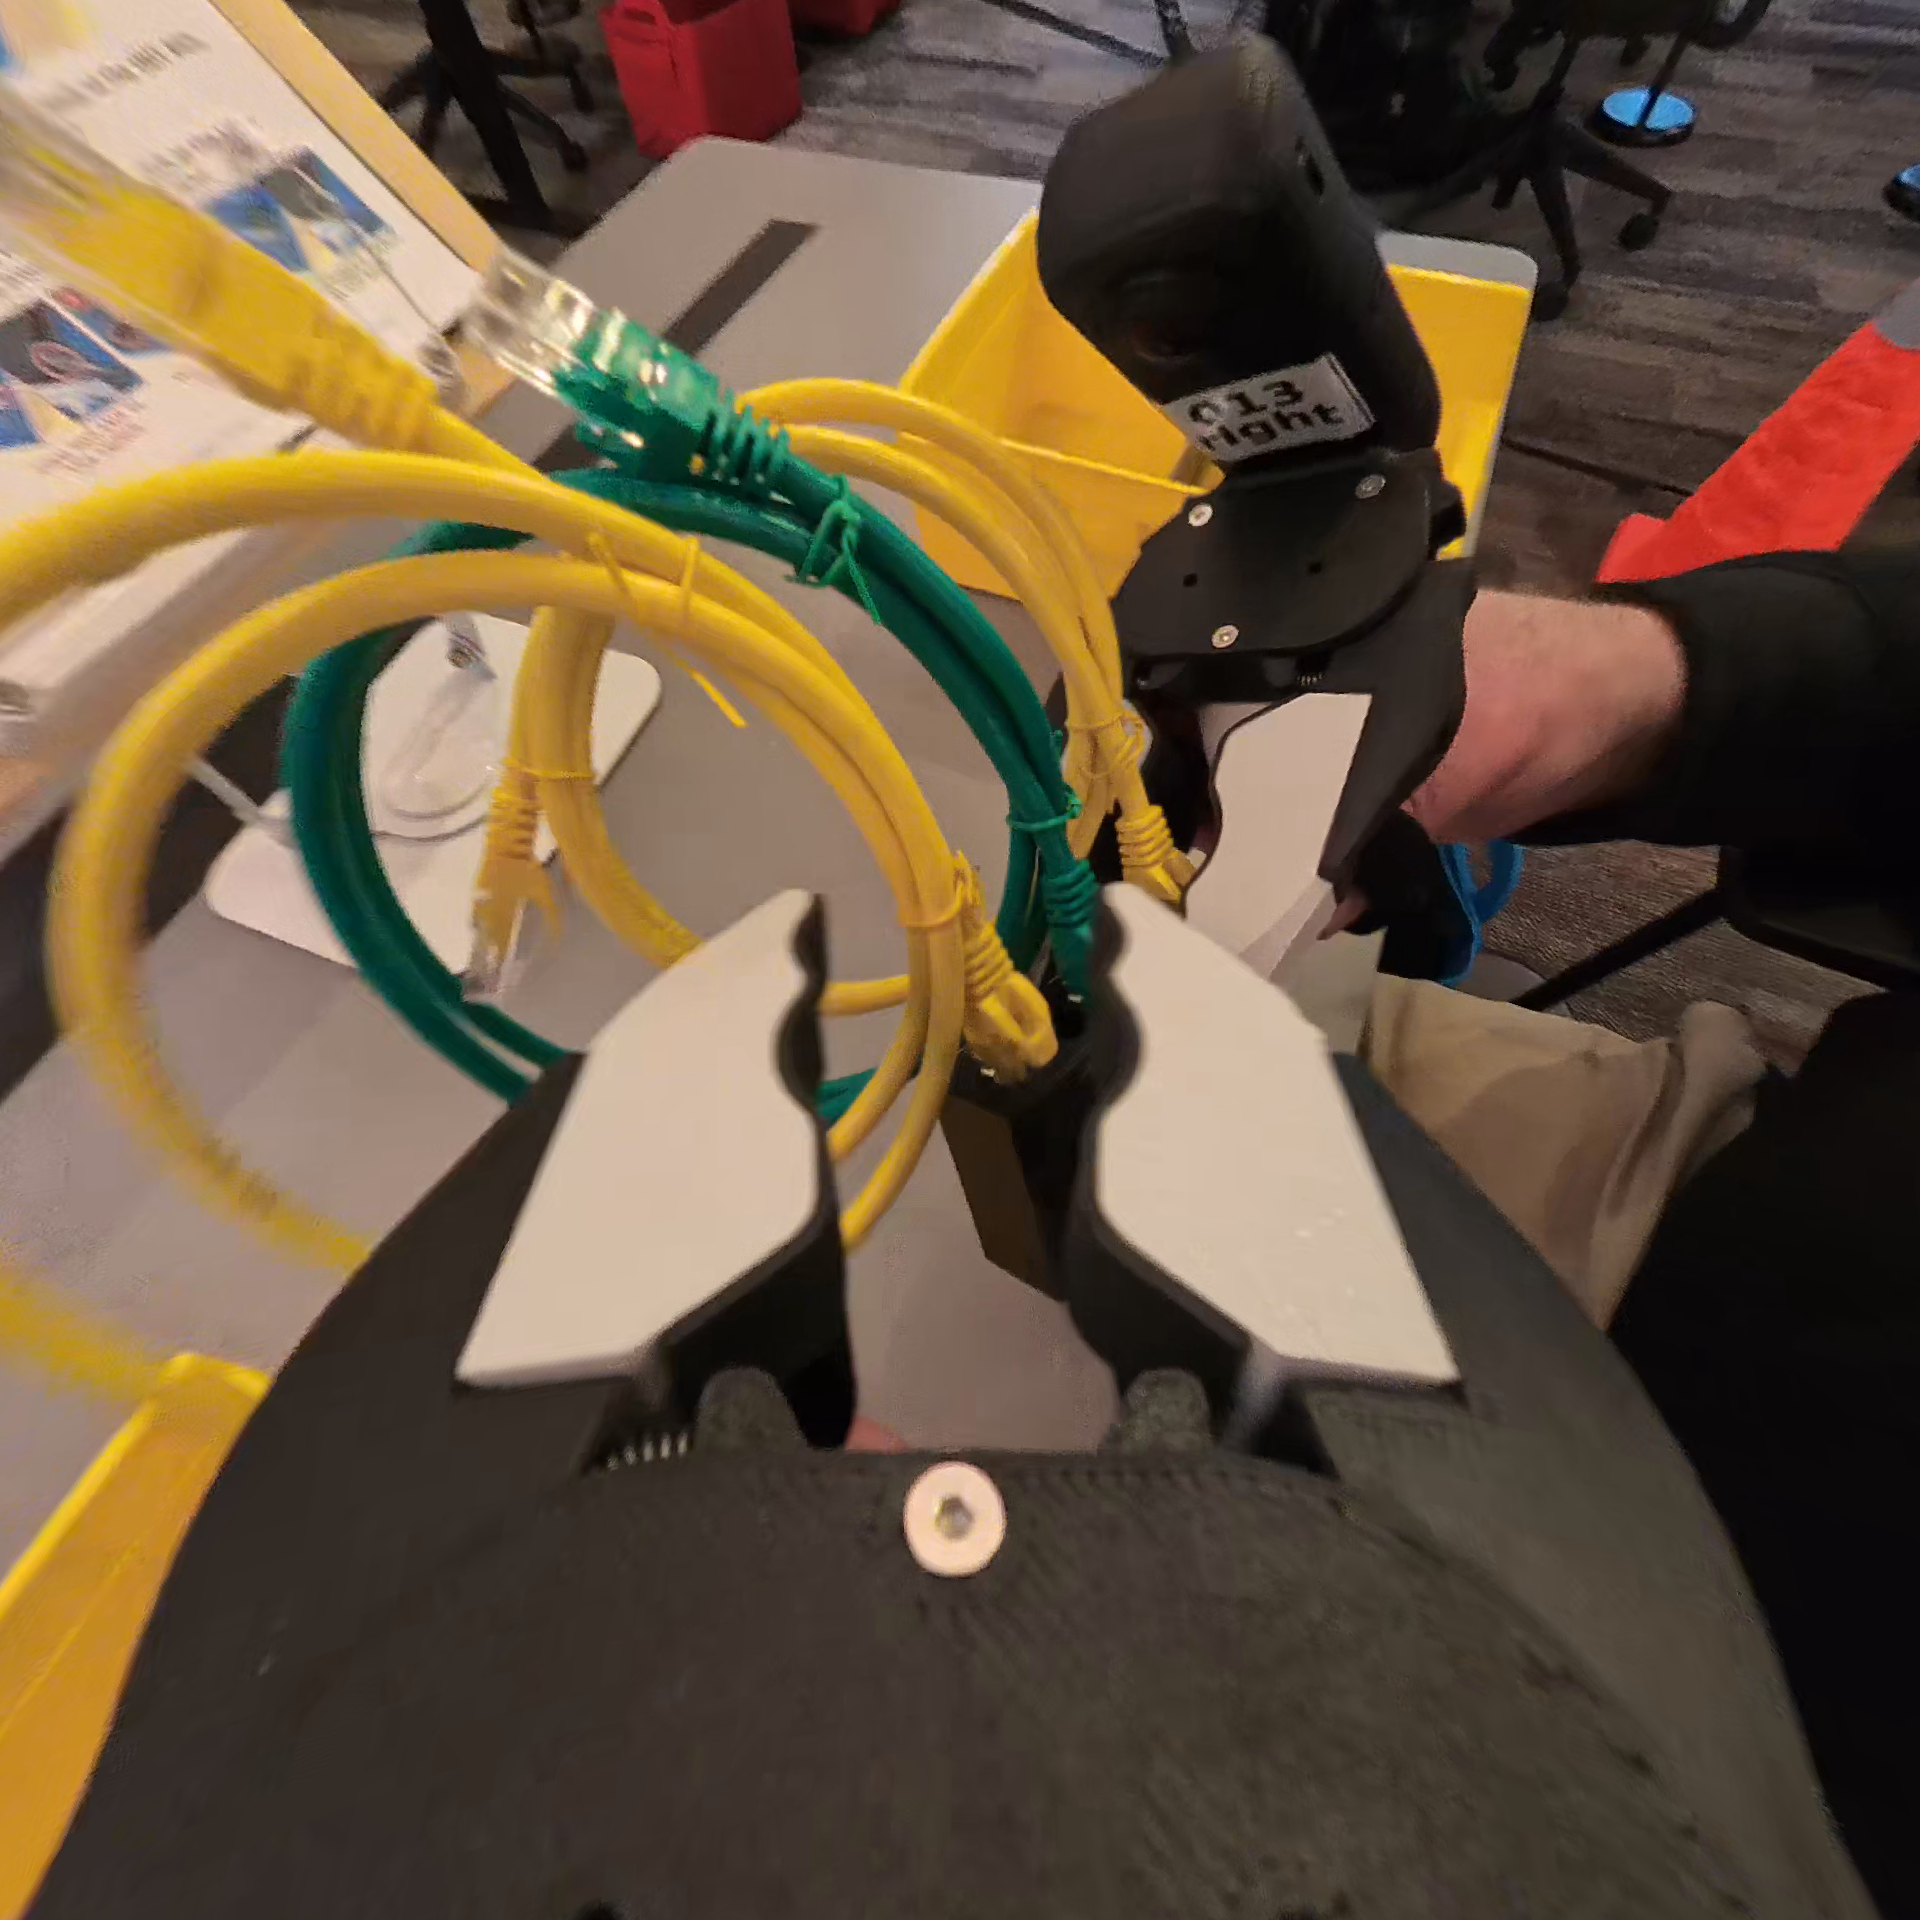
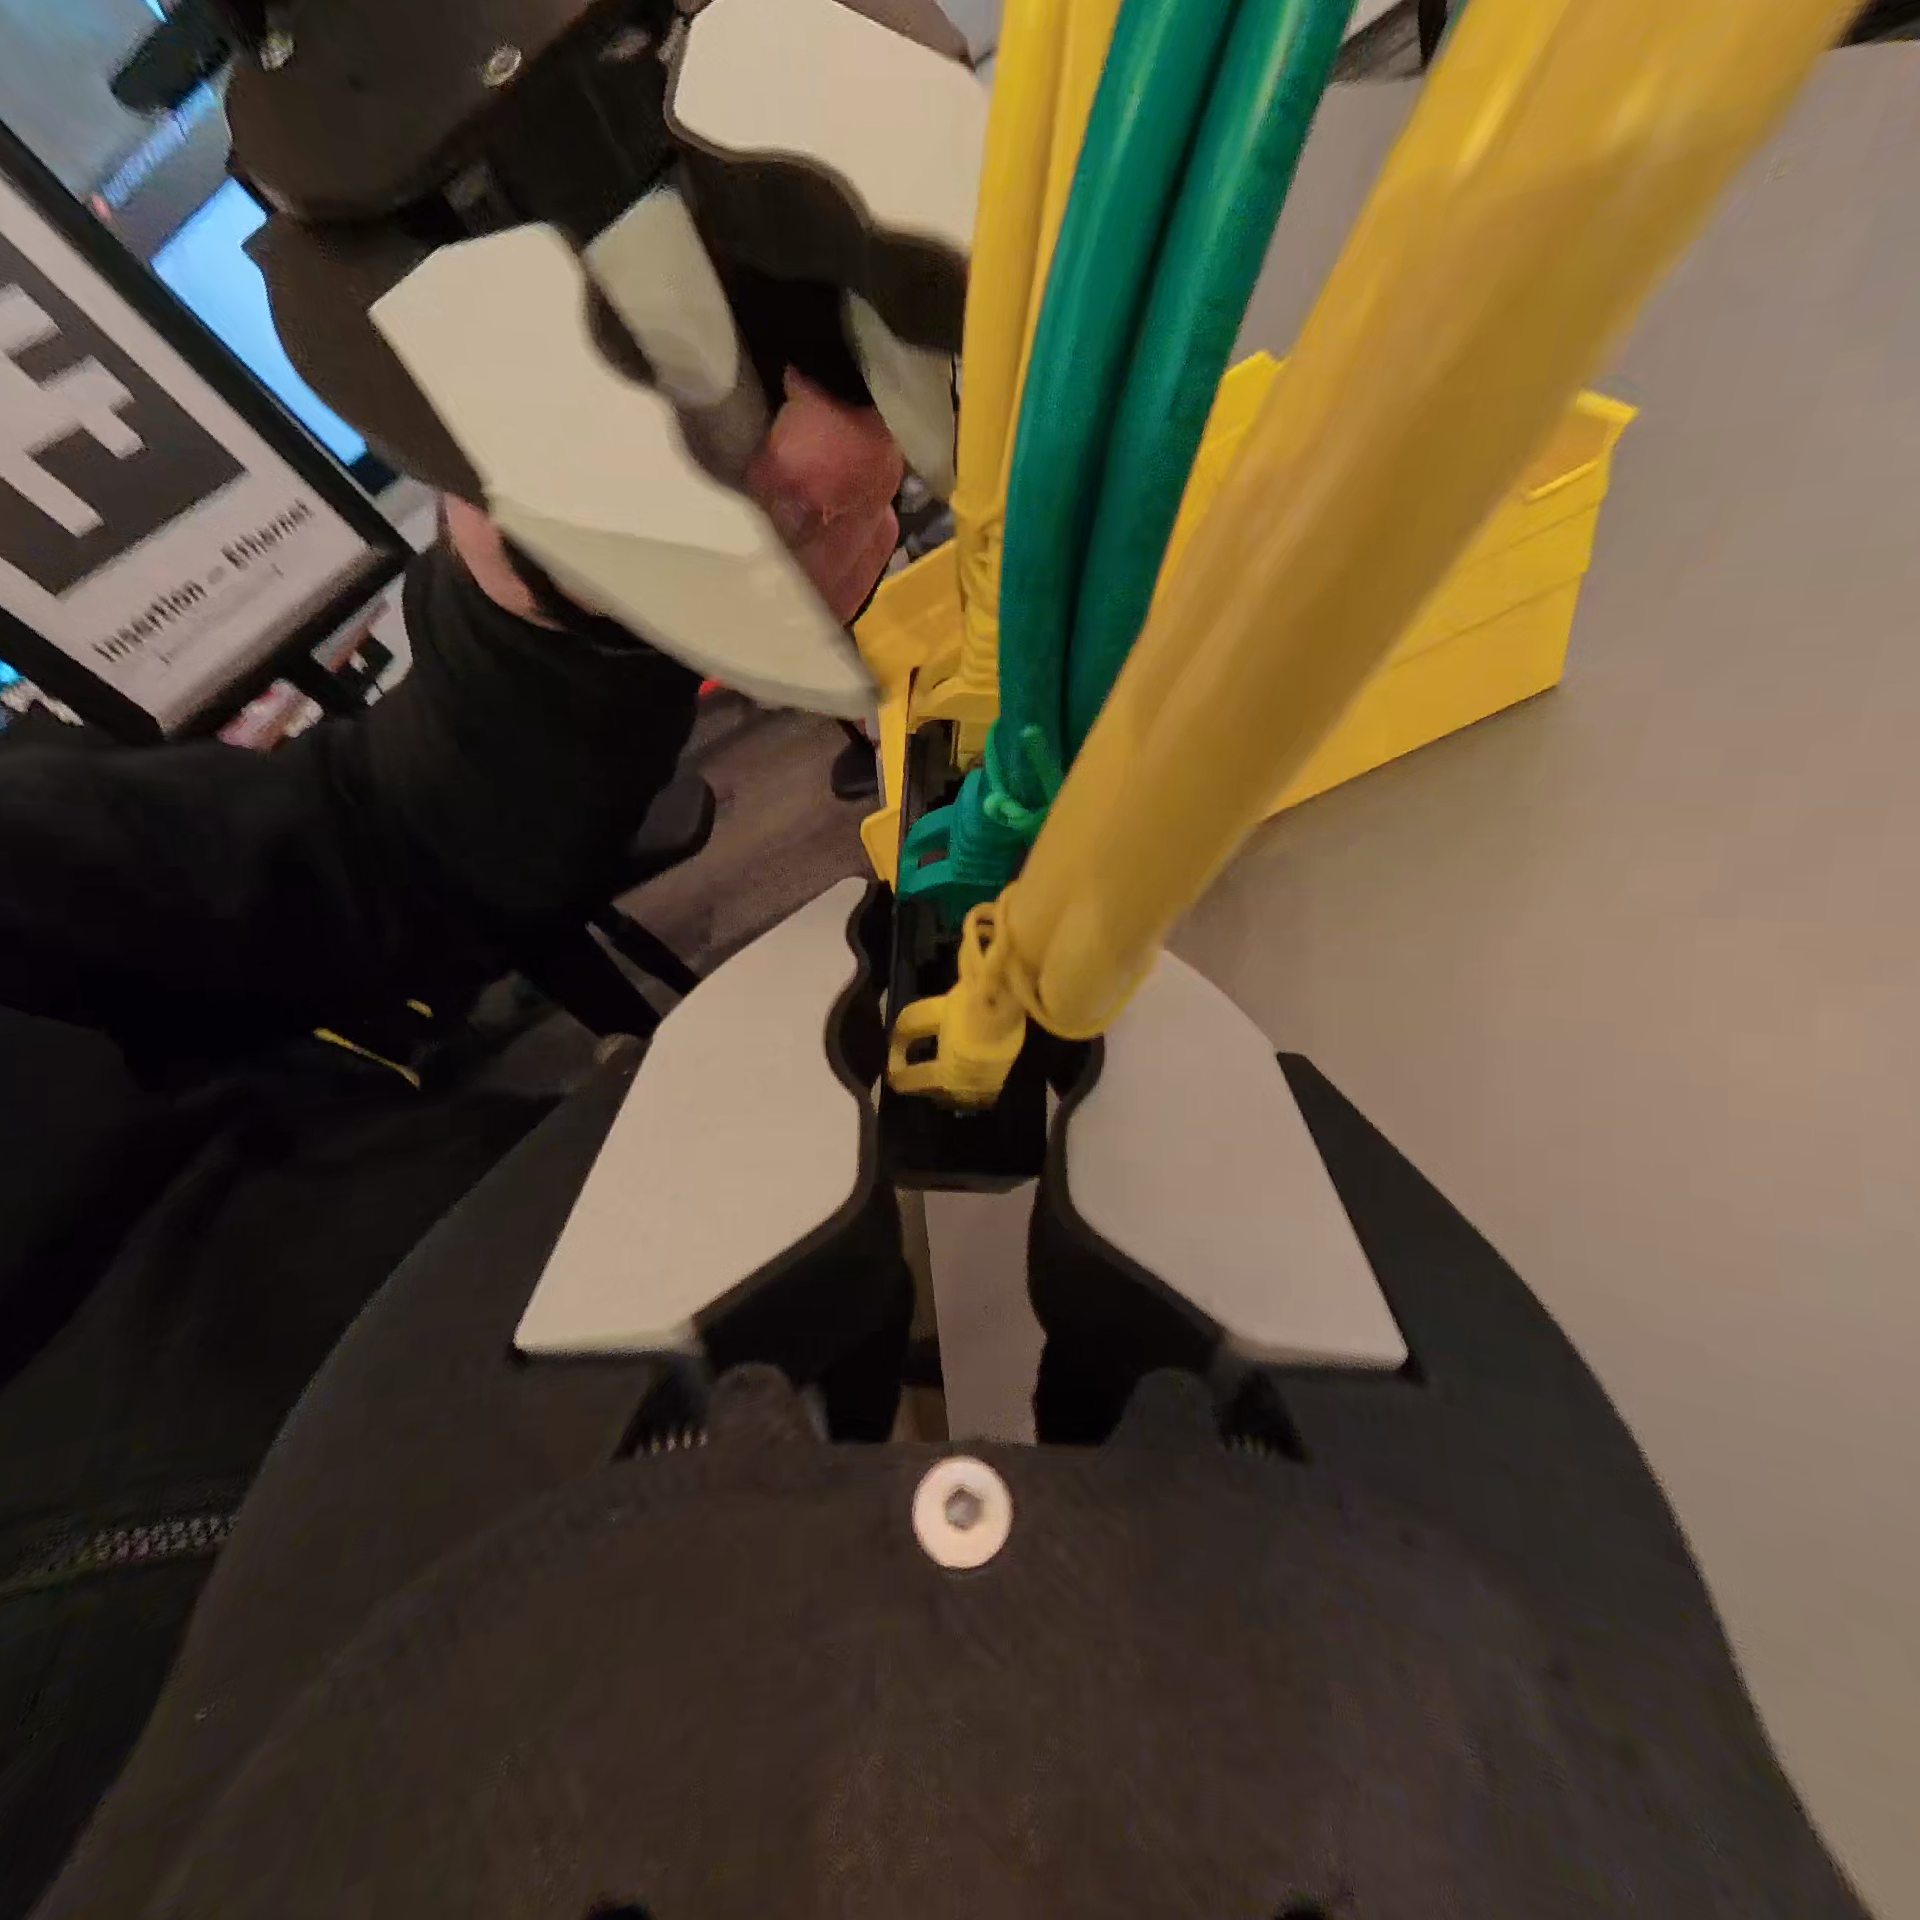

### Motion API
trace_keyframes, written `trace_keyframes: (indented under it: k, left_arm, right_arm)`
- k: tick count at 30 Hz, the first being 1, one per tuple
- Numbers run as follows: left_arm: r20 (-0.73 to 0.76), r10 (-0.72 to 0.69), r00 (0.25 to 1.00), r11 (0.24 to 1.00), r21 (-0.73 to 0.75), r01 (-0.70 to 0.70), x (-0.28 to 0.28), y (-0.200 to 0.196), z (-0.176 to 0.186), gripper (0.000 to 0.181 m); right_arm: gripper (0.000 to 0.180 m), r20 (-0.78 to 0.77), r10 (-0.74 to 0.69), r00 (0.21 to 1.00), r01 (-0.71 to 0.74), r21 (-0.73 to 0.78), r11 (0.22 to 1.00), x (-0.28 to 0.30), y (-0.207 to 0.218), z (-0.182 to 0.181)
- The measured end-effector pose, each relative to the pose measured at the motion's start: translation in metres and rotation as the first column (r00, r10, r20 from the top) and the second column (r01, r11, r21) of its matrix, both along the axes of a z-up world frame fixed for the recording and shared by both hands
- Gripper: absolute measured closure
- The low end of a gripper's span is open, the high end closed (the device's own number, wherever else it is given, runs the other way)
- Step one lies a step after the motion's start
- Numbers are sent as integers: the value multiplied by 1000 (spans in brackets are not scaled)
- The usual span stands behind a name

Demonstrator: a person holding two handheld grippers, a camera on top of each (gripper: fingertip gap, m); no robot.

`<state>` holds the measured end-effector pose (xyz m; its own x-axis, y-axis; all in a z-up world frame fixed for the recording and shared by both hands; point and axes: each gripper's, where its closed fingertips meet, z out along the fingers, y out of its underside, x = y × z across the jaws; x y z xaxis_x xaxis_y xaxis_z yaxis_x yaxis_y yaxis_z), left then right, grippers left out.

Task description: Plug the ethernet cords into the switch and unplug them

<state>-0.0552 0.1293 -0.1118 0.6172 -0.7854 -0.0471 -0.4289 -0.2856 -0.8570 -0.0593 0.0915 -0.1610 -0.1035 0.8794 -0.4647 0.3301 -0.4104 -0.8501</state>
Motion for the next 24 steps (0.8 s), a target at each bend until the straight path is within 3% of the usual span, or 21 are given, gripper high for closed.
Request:
trace_keyframes:
  k: [5,9,18,21,24]
  left_arm:
    - [68,60,996,988,139,-69,-11,0,24,70]
    - [0,113,994,971,213,-110,-5,0,4,35]
    - [-179,163,970,868,493,-55,34,12,-17,34]
    - [-192,224,955,772,634,-53,31,13,-8,39]
    - [-213,279,936,725,686,-60,27,16,-7,43]
  right_arm:
    - [153,-143,-68,987,52,-116,992,10,18,20]
    - [153,-297,-175,939,104,-241,965,23,37,45]
    - [154,-396,-198,897,39,-375,926,21,30,60]
    - [153,-406,-183,895,12,-389,921,17,23,63]
    - [153,-404,-183,896,2,-409,913,15,20,63]
